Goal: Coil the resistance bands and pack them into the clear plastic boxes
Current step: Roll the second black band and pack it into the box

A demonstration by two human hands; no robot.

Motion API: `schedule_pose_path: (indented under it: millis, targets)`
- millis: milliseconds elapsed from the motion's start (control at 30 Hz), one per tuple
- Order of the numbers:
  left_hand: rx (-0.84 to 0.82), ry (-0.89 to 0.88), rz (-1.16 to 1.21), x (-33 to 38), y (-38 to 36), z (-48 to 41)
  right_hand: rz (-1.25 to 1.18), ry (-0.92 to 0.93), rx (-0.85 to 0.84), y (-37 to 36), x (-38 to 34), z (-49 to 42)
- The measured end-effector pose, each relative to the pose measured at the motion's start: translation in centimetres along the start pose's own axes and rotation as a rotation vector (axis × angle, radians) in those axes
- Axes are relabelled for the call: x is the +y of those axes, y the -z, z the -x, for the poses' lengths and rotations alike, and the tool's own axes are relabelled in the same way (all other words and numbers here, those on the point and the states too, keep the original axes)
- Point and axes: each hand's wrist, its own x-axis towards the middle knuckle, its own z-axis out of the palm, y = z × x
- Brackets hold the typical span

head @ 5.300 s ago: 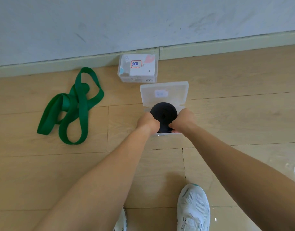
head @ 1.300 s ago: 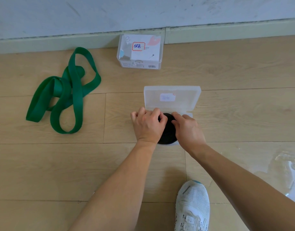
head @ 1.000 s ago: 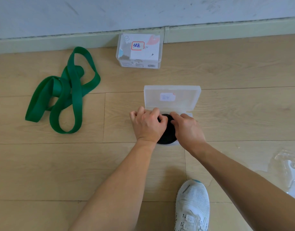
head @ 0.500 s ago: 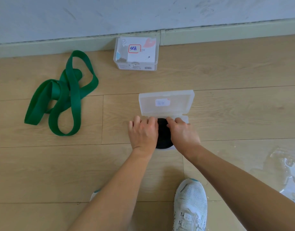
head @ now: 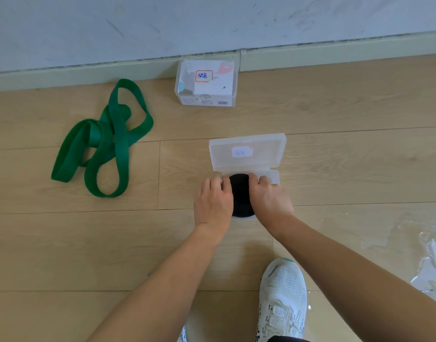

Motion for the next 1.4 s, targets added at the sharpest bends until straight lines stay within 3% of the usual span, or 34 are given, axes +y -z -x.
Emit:
schedule_pose_path:
  millis: [100, 267, 400, 500, 767, 1067, 1233, 1400]
  targets:
    - [0.007, 0.055, 0.145, 0.1, 0.1, 0.8, 0.068, 0.036, -0.011, -0.1, -0.4, 0.9]
    - [0.053, -0.054, 0.296, -2.5, 0.2, 1.5, 0.174, 0.159, -0.012, -0.5, -0.4, 1.5]
    - [-0.228, -0.074, 0.417, -4.4, 1.7, 1.1, 0.101, 0.204, -0.139, 0.6, 1.0, 0.4]
    - [-0.339, -0.050, 0.384, -4.2, 2.5, 0.7, 0.089, 0.243, -0.174, 1.1, 2.0, -0.2]
    - [-0.304, -0.005, 0.117, -1.3, 3.1, 0.0, 0.282, 0.316, -0.028, 0.1, 1.4, 0.3]
    - [-0.313, -0.098, 0.323, -2.8, 3.6, 0.9, 0.280, 0.265, -0.068, 3.0, 1.8, 0.0]
    - [-0.384, 0.308, 0.787, -3.4, 4.0, 0.0, 0.244, 0.199, -0.088, 3.7, 1.0, 1.0]
    - [-0.124, 0.752, 1.051, -3.3, 5.2, -2.2, 0.030, 0.173, -0.139, 4.3, 1.7, 0.9]
